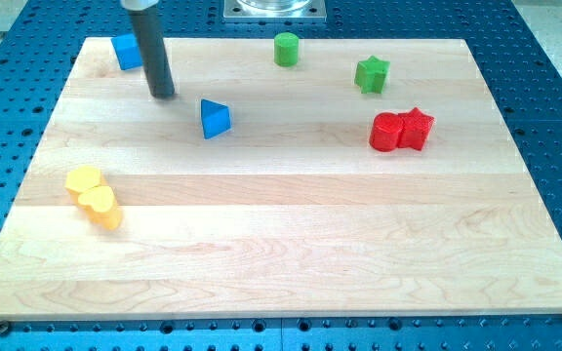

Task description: Move the blue triangle towards the green star

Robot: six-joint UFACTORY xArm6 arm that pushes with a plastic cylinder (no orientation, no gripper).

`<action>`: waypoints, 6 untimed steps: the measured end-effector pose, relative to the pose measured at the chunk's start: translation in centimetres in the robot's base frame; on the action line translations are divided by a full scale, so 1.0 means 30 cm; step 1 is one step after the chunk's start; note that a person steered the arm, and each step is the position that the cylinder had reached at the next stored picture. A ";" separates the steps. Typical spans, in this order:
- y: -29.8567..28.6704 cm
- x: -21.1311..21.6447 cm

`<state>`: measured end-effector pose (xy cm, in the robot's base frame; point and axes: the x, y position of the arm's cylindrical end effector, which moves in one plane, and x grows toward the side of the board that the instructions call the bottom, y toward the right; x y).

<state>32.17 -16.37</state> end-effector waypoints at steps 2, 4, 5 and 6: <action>0.008 0.158; 0.334 0.185; 0.488 0.147; 0.443 0.166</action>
